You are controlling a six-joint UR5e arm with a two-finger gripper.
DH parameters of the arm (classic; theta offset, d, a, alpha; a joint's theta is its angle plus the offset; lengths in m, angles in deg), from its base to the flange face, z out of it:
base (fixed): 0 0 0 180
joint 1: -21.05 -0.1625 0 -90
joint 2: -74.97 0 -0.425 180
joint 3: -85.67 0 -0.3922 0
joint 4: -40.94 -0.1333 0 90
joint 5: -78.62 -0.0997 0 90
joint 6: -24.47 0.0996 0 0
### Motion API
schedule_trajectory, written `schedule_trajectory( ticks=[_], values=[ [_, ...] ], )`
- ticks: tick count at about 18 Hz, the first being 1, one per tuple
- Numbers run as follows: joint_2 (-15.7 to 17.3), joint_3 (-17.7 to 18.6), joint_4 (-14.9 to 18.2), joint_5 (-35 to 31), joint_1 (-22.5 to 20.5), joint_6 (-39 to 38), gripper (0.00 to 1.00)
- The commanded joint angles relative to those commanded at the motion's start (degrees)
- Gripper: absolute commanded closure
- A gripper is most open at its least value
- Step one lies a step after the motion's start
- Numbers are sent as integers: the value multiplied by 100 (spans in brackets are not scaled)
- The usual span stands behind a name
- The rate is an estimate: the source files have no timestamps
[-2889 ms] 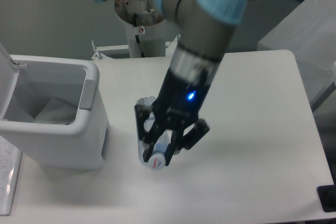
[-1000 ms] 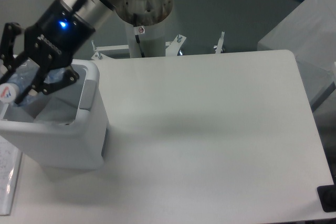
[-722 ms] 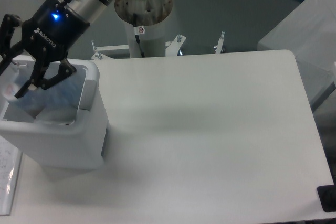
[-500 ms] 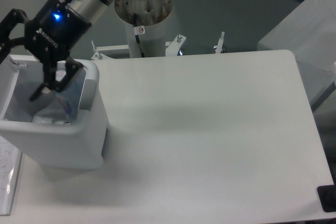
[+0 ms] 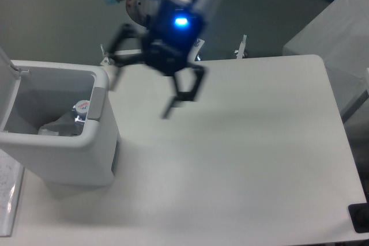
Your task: Place the trash in the trash can
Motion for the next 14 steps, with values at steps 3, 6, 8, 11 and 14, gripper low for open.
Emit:
schedule_trajectory(
  ticks=[3, 6, 8, 11, 14],
  values=[
    [-142, -9, -9, -857, -159, 560, 0],
    [-256, 9, 79, -2623, -221, 1730, 0],
    [-387, 18, 149, -3382, -300, 1969, 0],
    [-694, -105, 385, -3595, -502, 2496, 0],
    [-1054, -560, 1279, -4627, -494, 3258, 0]
  ],
)
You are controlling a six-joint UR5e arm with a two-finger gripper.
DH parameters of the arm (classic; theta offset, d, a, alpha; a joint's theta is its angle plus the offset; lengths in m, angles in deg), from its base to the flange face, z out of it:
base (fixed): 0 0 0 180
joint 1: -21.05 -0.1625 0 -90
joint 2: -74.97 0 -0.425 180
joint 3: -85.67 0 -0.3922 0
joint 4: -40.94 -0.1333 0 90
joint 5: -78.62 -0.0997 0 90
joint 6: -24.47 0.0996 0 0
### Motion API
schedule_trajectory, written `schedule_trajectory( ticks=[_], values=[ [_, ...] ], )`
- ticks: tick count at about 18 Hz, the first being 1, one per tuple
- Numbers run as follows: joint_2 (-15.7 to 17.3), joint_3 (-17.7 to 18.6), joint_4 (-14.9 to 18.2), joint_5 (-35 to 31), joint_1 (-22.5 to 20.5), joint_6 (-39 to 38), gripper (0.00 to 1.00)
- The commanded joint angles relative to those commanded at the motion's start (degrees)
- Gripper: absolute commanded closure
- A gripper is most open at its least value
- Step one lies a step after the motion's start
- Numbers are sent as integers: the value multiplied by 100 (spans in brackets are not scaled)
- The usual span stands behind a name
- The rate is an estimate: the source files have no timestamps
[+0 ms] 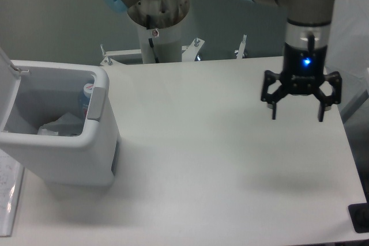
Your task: Place the trash in the trash can
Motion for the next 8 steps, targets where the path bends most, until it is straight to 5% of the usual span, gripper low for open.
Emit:
schedule_trajectory(
  ticks=[3, 8],
  values=[
    [-282, -467, 688, -585, 35, 768, 0],
    [-371, -530, 734, -586, -17, 804, 0]
  ],
)
